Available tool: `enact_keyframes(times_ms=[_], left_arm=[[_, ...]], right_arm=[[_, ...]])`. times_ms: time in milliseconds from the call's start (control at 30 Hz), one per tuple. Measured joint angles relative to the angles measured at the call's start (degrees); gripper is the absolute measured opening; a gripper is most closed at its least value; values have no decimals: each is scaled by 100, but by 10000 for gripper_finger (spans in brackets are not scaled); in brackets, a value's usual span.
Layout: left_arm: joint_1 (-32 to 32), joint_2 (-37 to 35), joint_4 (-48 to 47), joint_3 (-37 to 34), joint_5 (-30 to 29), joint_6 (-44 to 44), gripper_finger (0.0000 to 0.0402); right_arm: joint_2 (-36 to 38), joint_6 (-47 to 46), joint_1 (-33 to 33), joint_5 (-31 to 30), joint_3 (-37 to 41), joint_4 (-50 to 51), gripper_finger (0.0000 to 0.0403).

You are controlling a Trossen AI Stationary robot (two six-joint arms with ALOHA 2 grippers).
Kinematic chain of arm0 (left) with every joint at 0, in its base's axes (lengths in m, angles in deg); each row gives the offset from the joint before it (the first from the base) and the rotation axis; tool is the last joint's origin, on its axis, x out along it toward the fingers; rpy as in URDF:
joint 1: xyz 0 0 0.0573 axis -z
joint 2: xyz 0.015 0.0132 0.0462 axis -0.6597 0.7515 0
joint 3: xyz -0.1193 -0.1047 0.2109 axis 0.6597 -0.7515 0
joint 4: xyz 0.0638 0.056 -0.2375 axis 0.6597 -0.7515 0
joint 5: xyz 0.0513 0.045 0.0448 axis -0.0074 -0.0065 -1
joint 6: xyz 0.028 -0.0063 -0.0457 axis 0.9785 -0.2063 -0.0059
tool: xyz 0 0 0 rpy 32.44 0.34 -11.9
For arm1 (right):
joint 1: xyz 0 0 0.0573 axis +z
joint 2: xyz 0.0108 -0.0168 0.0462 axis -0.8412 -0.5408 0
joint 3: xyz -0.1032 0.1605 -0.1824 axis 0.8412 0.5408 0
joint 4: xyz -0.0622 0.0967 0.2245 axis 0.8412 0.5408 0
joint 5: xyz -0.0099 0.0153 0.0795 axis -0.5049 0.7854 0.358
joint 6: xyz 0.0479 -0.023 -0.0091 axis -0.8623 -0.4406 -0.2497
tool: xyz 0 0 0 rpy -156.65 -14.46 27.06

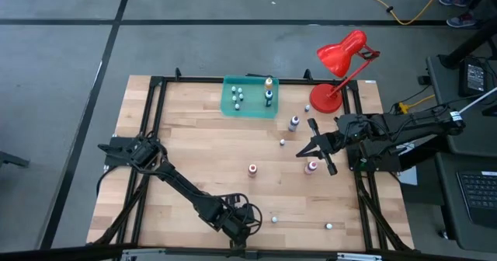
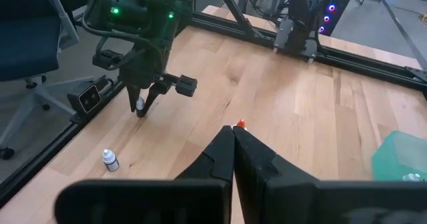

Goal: Pick & Place food coloring
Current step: Put the red food coloring bottle into the bin

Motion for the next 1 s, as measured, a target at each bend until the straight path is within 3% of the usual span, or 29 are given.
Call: enact_keyframes(times_ms=[267, 500, 700, 1000], left_arm=[[-29, -257, -51, 0, 24, -68, 80], [-333, -1122, -760, 0, -44, -1, 84], [-1117, -1961, -1467, 0, -16, 414, 82], [-2960, -2612, -2271, 0, 397, 1932, 83]], right_arm=[[0, 2, 0, 0, 0, 4, 12], [0, -13, 0, -4, -2, -8, 12], [-1, -80, -96, -160, -2, -35, 12], [-2, 315, -670, -557, -4, -60, 12]])
